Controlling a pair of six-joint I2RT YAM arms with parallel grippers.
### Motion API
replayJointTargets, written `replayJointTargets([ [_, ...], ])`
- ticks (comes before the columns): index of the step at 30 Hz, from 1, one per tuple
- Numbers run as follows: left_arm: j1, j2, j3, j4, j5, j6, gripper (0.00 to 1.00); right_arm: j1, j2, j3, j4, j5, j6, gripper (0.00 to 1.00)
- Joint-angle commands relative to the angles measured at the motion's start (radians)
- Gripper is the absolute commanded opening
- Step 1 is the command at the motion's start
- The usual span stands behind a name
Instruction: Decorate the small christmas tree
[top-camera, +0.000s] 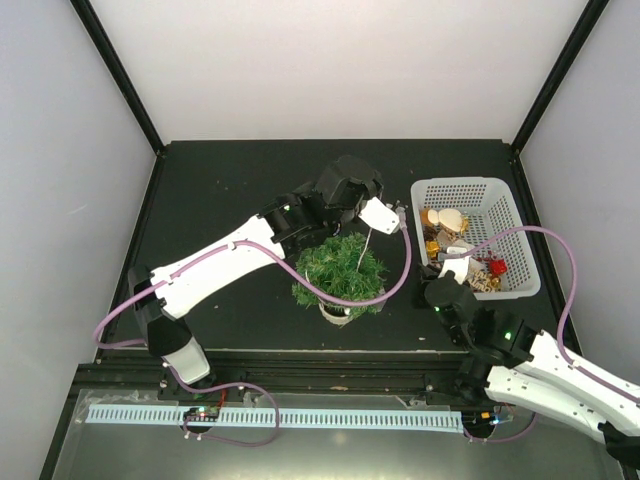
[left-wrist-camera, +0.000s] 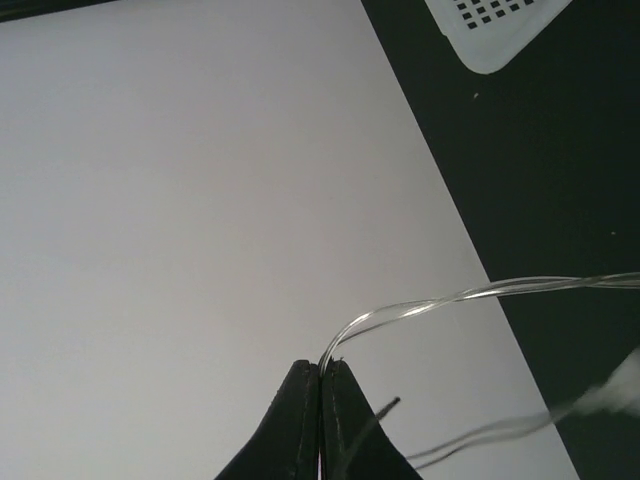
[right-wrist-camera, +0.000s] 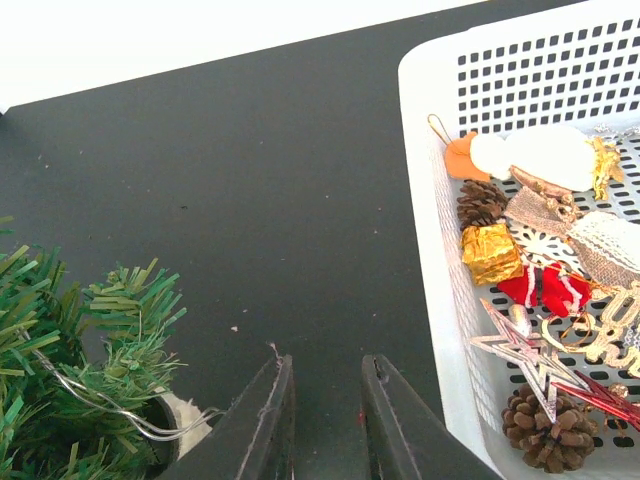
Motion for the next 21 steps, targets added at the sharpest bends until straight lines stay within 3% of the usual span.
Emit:
replayJointTargets([
  [1,0.013,0.010,0.033,-0.048,-0.018,-0.051,0.01,0.004,-0.010,-0.002,0.024,0.012,0.011,0.22],
  [15,0.065,-0.028,0.057,-0.177,-0.015,-0.162,0.02,0.005,-0.009,0.012,0.017,0.020,-0.003,0.22],
  [21,0.075,-0.094,-0.001,-0.228,-0.037,-0.181,0.02,0.005,-0.001,0.016,0.022,0.014,-0.010,0.22],
])
